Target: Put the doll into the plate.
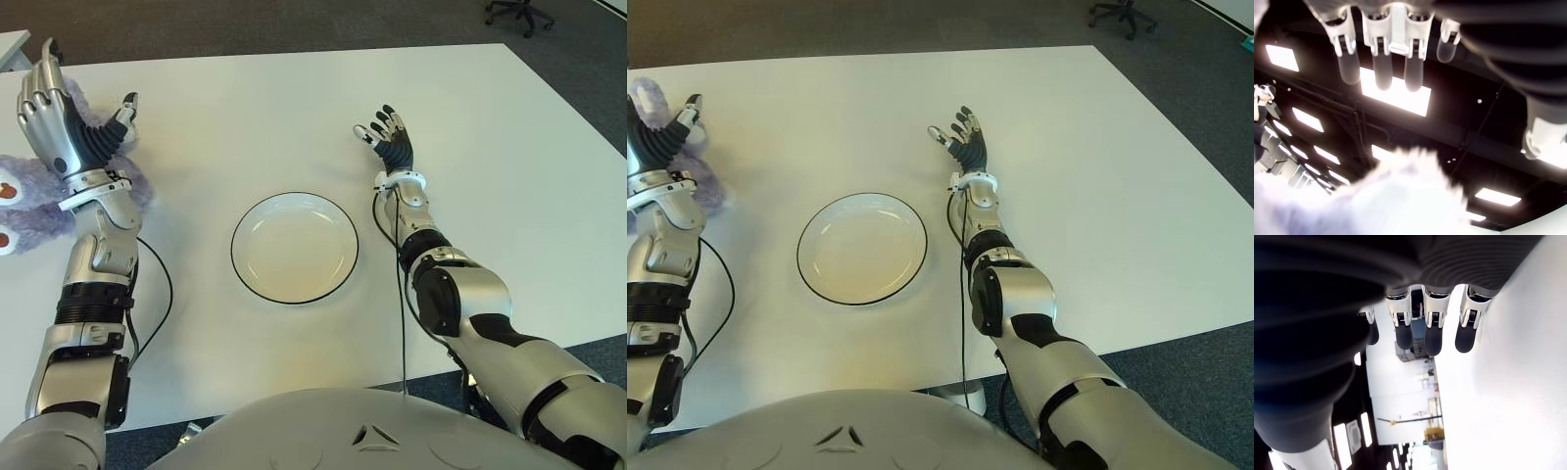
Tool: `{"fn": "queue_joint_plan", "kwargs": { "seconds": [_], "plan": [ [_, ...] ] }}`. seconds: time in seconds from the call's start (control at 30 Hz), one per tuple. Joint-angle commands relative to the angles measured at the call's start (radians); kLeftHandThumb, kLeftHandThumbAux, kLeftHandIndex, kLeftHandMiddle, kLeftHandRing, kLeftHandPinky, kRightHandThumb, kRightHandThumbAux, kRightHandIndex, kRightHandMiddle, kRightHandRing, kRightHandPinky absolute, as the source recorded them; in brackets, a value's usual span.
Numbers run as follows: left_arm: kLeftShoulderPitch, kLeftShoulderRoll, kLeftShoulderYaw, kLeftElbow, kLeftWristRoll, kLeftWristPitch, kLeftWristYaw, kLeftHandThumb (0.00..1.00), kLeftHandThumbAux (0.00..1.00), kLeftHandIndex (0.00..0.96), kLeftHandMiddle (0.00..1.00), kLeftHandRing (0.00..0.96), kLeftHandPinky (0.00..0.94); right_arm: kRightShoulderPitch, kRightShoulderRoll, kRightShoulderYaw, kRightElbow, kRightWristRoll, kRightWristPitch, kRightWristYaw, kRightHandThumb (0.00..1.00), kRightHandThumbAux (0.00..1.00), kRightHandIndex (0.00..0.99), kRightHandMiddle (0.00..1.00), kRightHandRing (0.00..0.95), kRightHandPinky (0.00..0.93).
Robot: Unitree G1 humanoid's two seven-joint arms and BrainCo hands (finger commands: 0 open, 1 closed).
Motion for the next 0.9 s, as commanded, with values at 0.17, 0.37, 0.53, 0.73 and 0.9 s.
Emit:
{"fn": "queue_joint_plan", "kwargs": {
  "seconds": [0.17,0.37,0.53,0.73,0.9],
  "plan": [
    [-0.043,0.006,-0.022,0.026,-0.011,-0.023,-0.022,0.165,0.536,0.0,0.165,0.201,0.215,0.084,0.02,-0.002,0.052,0.0,0.048,-0.004,0.127,0.805,0.058,0.094,0.097,0.122],
    [-0.115,0.021,-0.06,0.071,0.038,0.013,-0.02,0.176,0.526,0.0,0.18,0.208,0.205,0.085,0.018,0.002,0.051,-0.004,0.046,-0.003,0.127,0.8,0.053,0.086,0.091,0.121],
    [-0.23,0.059,-0.099,0.138,0.068,0.049,-0.059,0.122,0.503,0.001,0.227,0.256,0.254,0.084,0.018,0.004,0.051,-0.005,0.047,-0.001,0.13,0.793,0.053,0.083,0.087,0.113],
    [-0.291,0.094,-0.123,0.14,0.088,0.074,-0.077,0.048,0.492,0.013,0.292,0.345,0.38,0.082,0.02,0.005,0.051,-0.005,0.048,0.001,0.134,0.793,0.054,0.082,0.085,0.115],
    [-0.302,0.104,-0.127,0.106,0.079,0.084,-0.107,0.018,0.484,0.015,0.213,0.264,0.259,0.081,0.023,0.004,0.051,-0.003,0.046,0.002,0.14,0.793,0.056,0.083,0.086,0.116]
  ]
}}
